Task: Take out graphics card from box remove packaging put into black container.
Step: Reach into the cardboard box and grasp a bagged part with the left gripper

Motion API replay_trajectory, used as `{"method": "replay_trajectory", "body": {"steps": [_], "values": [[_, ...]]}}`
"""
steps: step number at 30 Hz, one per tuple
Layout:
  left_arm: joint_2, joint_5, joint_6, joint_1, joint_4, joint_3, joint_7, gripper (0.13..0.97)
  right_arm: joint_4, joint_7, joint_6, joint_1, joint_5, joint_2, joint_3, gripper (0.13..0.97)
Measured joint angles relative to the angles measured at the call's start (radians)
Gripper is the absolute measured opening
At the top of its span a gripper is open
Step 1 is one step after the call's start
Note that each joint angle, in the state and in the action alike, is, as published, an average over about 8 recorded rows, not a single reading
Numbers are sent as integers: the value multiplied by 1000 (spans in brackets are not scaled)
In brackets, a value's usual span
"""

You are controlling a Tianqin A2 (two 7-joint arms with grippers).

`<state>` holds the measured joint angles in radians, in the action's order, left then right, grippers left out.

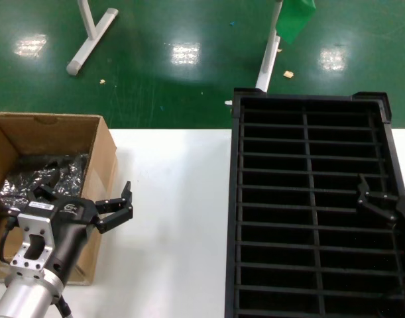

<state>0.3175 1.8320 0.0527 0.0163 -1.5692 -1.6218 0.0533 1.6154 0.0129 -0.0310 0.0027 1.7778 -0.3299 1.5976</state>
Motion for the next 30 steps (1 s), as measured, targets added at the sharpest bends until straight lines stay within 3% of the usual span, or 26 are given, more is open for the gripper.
{"method": "replay_trajectory", "body": {"steps": [30], "values": [[0,0,0,0,0,0,0,966,0,0,0,0,0,0,0,966]]}}
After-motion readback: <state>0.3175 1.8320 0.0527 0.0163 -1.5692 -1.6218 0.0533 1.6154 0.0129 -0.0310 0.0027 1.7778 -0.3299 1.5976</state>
